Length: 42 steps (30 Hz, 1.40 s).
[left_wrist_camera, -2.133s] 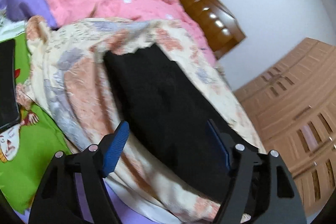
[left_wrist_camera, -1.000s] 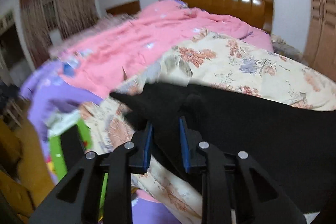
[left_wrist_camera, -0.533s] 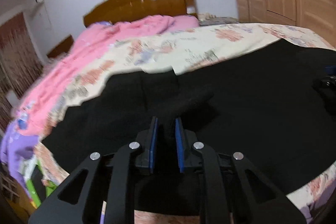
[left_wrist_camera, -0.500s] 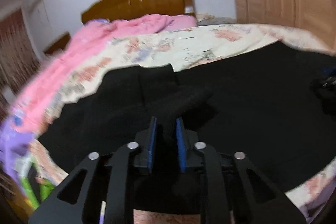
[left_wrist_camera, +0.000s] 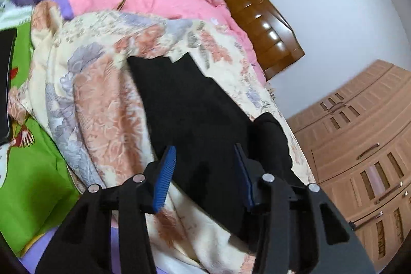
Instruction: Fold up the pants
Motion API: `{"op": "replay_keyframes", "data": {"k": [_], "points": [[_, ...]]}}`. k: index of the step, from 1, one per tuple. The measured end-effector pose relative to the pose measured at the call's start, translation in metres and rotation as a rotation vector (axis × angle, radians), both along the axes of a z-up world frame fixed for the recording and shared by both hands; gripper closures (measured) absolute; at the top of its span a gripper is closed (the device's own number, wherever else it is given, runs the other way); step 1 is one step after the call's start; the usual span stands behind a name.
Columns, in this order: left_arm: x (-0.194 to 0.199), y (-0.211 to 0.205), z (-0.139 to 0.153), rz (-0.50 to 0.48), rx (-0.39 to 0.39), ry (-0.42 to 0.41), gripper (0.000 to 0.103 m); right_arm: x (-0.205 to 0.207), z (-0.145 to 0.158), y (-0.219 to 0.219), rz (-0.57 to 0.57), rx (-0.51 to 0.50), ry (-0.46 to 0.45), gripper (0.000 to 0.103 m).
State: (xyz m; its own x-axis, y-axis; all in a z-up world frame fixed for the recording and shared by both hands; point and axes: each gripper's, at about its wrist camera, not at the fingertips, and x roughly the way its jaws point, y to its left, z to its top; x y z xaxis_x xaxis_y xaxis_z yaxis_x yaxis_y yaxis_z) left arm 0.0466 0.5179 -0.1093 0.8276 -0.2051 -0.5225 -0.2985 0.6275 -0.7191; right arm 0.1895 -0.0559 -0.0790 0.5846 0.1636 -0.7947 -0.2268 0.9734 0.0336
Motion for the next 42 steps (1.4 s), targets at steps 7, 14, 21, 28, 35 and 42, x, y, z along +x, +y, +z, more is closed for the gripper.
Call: {"op": "replay_keyframes", "data": {"k": [7,14,21,28,35,42], "points": [[-0.012,0.017,-0.007,0.105,-0.102,-0.011,0.062,-0.002,0.0,-0.002,-0.001,0.014,0.0,0.004],[-0.005,0.024,-0.009,0.11,-0.084,0.038,0.049,-0.001,0.001,-0.004,-0.001,0.014,0.001,0.004],[0.003,0.015,0.024,0.161,0.093,0.058,0.097,-0.002,0.001,-0.003,-0.002,0.01,0.001,0.004],[-0.006,-0.127,0.118,0.011,0.703,-0.131,0.103,0.0,0.0,0.0,-0.001,-0.006,0.001,0.004],[0.02,-0.159,0.088,-0.128,0.578,-0.093,0.088,-0.003,0.005,0.0,-0.017,0.006,0.016,0.004],[-0.042,-0.011,0.019,0.173,0.08,-0.088,0.04,-0.013,0.054,0.145,0.337,0.024,-0.085,0.004]]}}
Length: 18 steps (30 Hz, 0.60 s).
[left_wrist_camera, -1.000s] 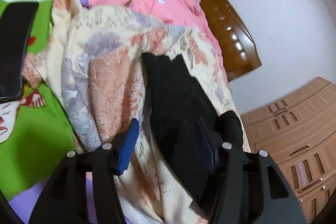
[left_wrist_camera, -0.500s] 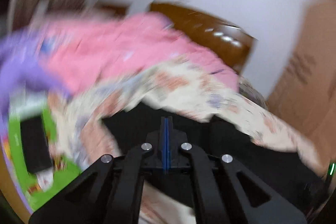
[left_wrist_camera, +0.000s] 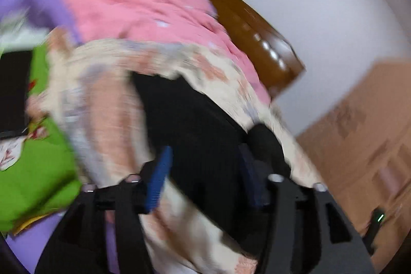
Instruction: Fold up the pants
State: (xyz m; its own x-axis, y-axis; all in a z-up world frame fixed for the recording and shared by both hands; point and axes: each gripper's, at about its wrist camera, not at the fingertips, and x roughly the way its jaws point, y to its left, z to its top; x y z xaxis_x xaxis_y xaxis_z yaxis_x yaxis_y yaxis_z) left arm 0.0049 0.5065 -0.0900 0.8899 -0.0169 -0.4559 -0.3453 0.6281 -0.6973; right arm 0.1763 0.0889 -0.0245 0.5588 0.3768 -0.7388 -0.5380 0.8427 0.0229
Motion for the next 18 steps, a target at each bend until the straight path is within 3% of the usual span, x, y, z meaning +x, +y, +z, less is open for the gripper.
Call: {"op": "replay_keyframes", "data": {"k": [3,7,12,18], "points": [[-0.03,0.031,-0.002,0.127,-0.034,0.005,0.026,-0.027,0.001,0.121,0.307,-0.061,-0.052,0.004],[-0.052,0.043,-0.002,0.157,-0.024,0.047,0.025,-0.055,-0.017,0.252,0.586,-0.113,-0.021,0.027],[-0.079,0.036,0.003,0.174,0.025,0.033,0.018,-0.047,-0.047,0.329,0.641,-0.187,0.029,0.034],[-0.087,0.034,-0.013,0.139,-0.005,0.053,0.014,-0.037,-0.068,0.352,0.626,-0.229,0.053,0.034]]}}
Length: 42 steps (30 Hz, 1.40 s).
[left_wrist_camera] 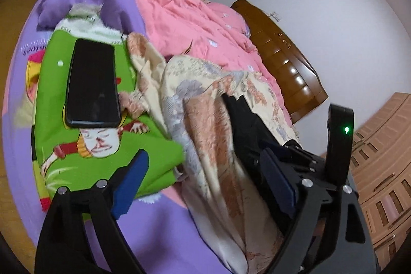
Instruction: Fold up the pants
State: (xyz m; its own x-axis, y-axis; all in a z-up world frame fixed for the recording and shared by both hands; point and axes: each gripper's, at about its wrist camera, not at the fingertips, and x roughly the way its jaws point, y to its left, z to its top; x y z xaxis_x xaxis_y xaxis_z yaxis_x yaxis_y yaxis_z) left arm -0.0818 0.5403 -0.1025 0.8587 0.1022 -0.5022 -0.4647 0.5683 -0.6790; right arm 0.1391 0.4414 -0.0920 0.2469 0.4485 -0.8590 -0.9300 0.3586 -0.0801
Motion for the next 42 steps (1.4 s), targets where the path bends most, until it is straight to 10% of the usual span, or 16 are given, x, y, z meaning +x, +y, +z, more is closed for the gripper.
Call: {"op": "replay_keyframes", "data": {"k": [5,10,17,19,20,24,27,33,42], "points": [[0.002,-0.001,-0.009,-0.01,-0.038,0.001,0.014,-0.004,0.003,-0.011,-0.001,0.068,-0.032,0.079],[0.003,-0.013,0.002,-0.024,0.009,-0.002,0.013,0.021,0.033,-0.06,-0.087,0.305,0.161,0.082],[0.077,-0.02,0.026,-0.261,-0.028,-0.149,0.004,0.022,0.026,-0.066,-0.084,0.351,0.231,0.082],[0.115,0.0,0.008,-0.225,-0.078,-0.047,0.005,0.024,0.028,-0.072,-0.106,0.369,0.245,0.084],[0.129,0.012,-0.006,-0.18,-0.112,0.029,0.004,0.026,0.029,-0.076,-0.117,0.38,0.247,0.102],[0.133,0.041,-0.049,-0.044,-0.222,0.17,0.028,0.039,0.042,-0.105,-0.205,0.492,0.269,0.102],[0.131,0.027,-0.039,-0.031,-0.093,0.217,0.028,0.036,0.054,-0.119,-0.224,0.524,0.228,0.102],[0.109,0.023,-0.027,0.067,-0.056,0.224,0.028,0.006,0.045,-0.076,-0.113,0.295,0.104,0.064],[0.115,0.029,-0.042,0.031,0.046,0.36,0.03,-0.004,0.001,-0.01,-0.085,0.003,-0.015,0.063]]}}
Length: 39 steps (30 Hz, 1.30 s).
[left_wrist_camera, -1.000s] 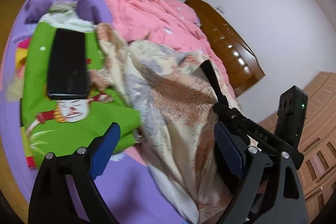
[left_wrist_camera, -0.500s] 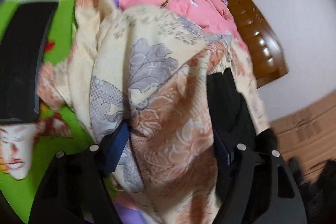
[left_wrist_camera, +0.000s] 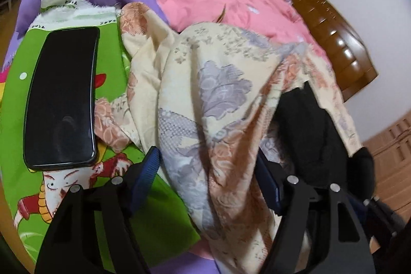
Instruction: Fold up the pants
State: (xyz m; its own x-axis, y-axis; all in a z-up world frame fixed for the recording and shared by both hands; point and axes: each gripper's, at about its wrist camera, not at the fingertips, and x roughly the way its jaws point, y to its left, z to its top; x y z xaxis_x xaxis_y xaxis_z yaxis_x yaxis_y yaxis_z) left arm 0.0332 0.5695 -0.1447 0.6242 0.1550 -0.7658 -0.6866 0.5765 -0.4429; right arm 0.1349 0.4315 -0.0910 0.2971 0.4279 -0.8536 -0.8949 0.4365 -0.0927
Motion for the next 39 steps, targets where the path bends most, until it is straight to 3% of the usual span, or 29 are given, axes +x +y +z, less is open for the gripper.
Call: {"op": "replay_keyframes", "data": {"k": [4,6,8,11,13,16,18,19,21,23,25,27,28,30,31,33,35,37,39], "points": [[0.013,0.0,-0.004,0.006,0.059,0.064,0.029,-0.005,-0.011,0.014,0.019,-0.069,-0.057,0.062],[0.015,0.0,-0.012,0.01,0.079,0.081,0.027,-0.008,-0.013,0.01,0.032,-0.051,-0.064,0.088],[0.018,-0.004,-0.019,0.023,0.115,0.108,0.026,-0.005,-0.007,0.002,0.009,-0.003,-0.063,0.095],[0.024,-0.006,-0.02,0.06,0.138,0.127,0.022,0.011,0.018,-0.032,-0.097,0.195,0.038,0.095],[0.023,0.001,-0.016,0.079,0.1,0.104,0.021,0.019,0.04,-0.075,-0.154,0.37,0.132,0.095],[0.03,-0.001,-0.011,0.065,0.138,0.143,0.017,0.023,0.06,-0.145,-0.219,0.569,0.19,0.095],[0.032,0.0,-0.012,0.069,0.128,0.132,0.015,0.033,0.056,-0.202,-0.32,0.688,0.268,0.095],[0.031,0.001,-0.011,0.071,0.123,0.124,0.016,0.043,0.042,-0.233,-0.393,0.755,0.358,0.095],[0.027,-0.002,-0.004,0.085,0.142,0.114,0.018,0.051,0.013,-0.264,-0.468,0.816,0.479,0.096],[0.009,-0.019,0.015,0.134,0.2,0.118,0.018,0.05,-0.006,-0.275,-0.481,0.816,0.507,0.096],[-0.015,-0.048,0.047,0.189,0.271,0.059,0.017,0.054,-0.021,-0.283,-0.536,0.828,0.586,0.096],[-0.031,-0.077,0.074,0.218,0.334,-0.004,0.013,0.057,-0.021,-0.293,-0.562,0.859,0.592,0.096],[-0.034,-0.099,0.091,0.177,0.372,-0.078,0.008,0.058,-0.021,-0.296,-0.583,0.829,0.586,0.094],[-0.018,-0.132,0.114,-0.019,0.423,-0.155,0.001,0.055,-0.02,-0.304,-0.592,0.797,0.59,0.089],[-0.002,-0.149,0.124,-0.12,0.45,-0.136,0.001,0.051,-0.018,-0.31,-0.589,0.785,0.591,0.087],[0.009,-0.167,0.135,-0.137,0.506,-0.125,0.002,0.045,-0.014,-0.318,-0.604,0.757,0.574,0.074],[0.017,-0.174,0.143,-0.16,0.484,-0.18,0.002,0.043,-0.006,-0.327,-0.615,0.752,0.552,0.042],[0.043,-0.179,0.14,-0.28,0.438,-0.148,0.002,0.047,0.002,-0.326,-0.598,0.756,0.547,0.02],[0.074,-0.186,0.13,-0.394,0.45,-0.081,0.002,0.053,0.004,-0.311,-0.571,0.684,0.577,0.017]]}}
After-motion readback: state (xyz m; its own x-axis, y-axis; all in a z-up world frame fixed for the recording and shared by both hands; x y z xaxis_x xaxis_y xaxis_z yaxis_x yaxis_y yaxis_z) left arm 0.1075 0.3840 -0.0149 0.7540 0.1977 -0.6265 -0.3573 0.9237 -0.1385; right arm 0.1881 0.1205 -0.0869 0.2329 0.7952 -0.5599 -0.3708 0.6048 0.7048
